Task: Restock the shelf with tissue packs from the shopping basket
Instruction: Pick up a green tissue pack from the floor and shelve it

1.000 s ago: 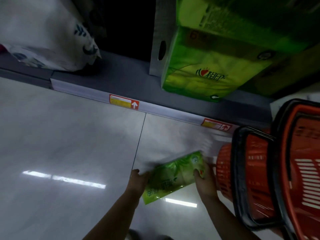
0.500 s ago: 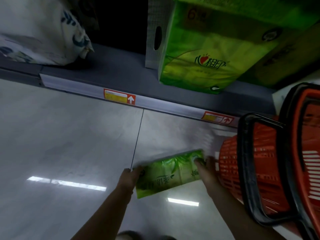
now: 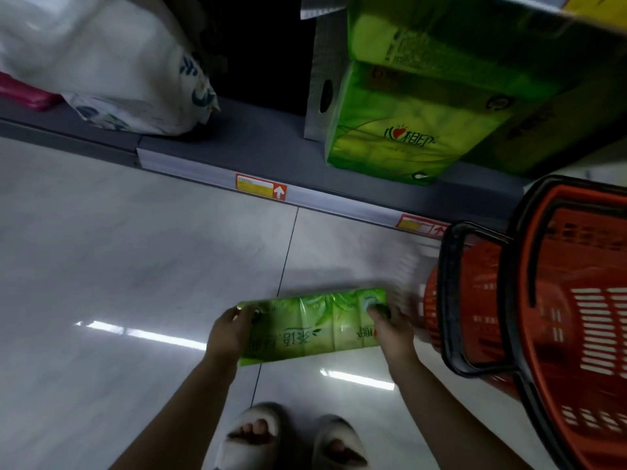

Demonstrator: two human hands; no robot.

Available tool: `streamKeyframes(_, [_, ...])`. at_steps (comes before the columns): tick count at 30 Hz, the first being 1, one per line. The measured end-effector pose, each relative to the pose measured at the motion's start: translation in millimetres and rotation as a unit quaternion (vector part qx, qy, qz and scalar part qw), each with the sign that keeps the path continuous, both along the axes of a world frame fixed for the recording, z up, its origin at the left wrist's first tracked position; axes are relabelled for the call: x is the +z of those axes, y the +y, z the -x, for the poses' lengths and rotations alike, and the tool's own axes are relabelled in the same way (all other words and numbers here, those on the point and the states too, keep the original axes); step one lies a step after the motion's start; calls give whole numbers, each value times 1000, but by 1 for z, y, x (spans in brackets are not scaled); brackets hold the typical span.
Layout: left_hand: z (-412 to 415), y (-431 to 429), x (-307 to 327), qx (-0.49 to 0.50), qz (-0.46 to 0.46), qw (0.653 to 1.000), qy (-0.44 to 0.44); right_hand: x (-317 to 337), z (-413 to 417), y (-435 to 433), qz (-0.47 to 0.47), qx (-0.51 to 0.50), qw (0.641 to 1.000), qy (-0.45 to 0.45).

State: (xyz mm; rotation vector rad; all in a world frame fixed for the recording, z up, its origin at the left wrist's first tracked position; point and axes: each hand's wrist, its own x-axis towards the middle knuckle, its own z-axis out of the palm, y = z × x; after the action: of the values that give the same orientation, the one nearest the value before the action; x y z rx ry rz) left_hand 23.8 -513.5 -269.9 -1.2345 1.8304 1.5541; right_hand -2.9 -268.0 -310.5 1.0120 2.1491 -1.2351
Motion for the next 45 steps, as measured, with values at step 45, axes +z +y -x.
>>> streamKeyframes(45, [65,-45,620,-55,-11,964,259,653,50,-1,213,-102,898,372])
